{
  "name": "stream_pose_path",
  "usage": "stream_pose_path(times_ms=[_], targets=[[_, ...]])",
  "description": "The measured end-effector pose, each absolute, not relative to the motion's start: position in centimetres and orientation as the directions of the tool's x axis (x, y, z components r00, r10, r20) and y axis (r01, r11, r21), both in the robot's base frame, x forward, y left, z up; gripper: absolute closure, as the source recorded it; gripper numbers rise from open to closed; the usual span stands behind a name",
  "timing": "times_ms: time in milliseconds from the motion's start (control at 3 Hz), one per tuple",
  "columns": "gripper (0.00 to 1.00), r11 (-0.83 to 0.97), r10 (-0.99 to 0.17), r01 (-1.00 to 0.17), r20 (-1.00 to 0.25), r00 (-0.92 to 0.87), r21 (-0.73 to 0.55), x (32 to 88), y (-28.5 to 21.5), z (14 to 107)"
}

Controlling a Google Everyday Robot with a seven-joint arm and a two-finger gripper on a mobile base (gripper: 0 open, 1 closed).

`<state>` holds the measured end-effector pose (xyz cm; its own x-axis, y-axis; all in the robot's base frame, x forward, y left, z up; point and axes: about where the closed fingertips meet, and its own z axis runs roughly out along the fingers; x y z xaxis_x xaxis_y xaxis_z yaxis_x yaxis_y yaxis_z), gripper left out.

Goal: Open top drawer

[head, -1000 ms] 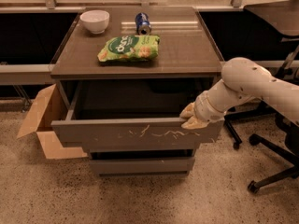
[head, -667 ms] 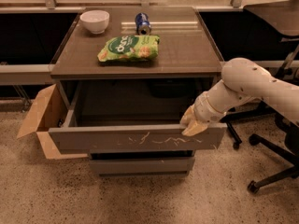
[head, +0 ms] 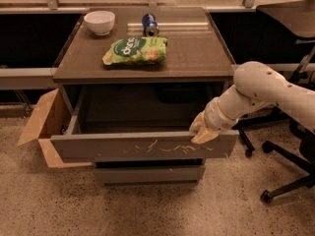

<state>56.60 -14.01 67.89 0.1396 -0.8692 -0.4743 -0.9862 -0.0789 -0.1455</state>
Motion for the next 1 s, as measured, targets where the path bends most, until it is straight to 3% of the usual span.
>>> stream_pose_path(times_ms=[333,667,1000], targets=[[1.0,-0.082,-0.864,-0.987,-0.484,0.138,-0.136,56.14,-13.98,67.87],[0.78,-0.087,-0.856,-0.989,-0.499,0.135,-0.119,55.45,-13.87,67.76],[0.47,-0.087,-0.856,-0.989,-0.499,0.135,-0.119,55.45,-13.87,67.76]])
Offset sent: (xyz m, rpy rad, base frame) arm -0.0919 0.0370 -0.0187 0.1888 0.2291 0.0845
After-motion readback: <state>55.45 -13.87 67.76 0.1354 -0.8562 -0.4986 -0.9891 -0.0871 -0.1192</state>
